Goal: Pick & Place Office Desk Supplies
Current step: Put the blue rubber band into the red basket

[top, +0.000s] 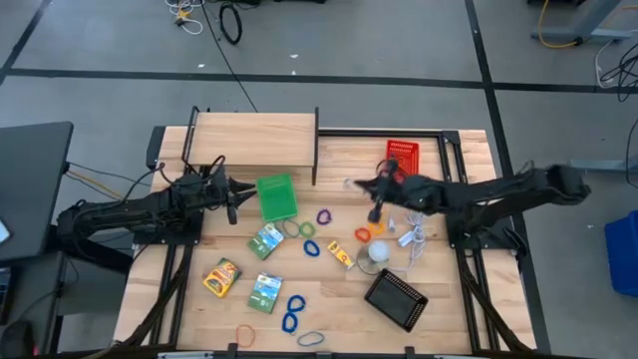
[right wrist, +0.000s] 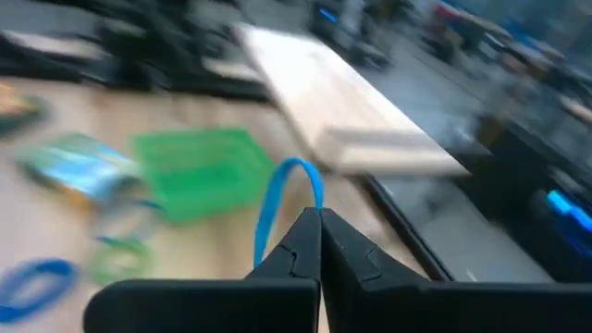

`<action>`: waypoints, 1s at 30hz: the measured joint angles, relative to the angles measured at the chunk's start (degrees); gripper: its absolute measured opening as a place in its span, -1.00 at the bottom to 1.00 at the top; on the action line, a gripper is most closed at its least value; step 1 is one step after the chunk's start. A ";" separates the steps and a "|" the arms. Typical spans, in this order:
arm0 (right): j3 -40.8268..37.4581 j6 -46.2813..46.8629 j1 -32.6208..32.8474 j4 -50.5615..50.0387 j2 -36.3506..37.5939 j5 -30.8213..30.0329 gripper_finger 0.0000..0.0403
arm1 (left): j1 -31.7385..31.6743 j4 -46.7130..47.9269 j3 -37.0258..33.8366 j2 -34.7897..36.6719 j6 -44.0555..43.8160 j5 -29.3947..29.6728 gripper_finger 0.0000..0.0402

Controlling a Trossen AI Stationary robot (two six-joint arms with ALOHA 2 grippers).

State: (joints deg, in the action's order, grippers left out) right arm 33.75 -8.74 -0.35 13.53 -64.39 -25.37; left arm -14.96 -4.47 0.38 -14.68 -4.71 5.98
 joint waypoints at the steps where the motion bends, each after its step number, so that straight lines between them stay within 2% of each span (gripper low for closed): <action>1: -1.18 1.23 -1.57 -1.37 1.44 -1.05 -1.00 | 0.00 -0.03 0.00 0.00 0.00 0.02 -0.48; 6: -6.20 6.84 -9.46 -5.06 5.09 -4.58 -1.00 | 0.00 -0.02 0.00 0.00 0.00 0.00 -0.48; 16: -10.63 17.69 -24.57 -11.94 4.34 -5.99 -1.00 | 0.00 -0.04 0.00 0.00 0.00 0.01 -0.48; 24: -10.79 22.90 -30.84 -22.54 4.32 -5.89 -1.00 | -0.02 -0.04 0.00 0.00 0.02 0.58 -0.48; 30: -10.79 22.84 -32.51 -25.08 4.32 -4.07 -0.96 | -0.02 -0.04 0.00 0.00 0.02 1.55 -0.48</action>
State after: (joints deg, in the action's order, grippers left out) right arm 22.96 14.10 -32.86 -11.55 -60.07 -29.44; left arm -14.98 -4.51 0.38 -14.68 -4.69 7.53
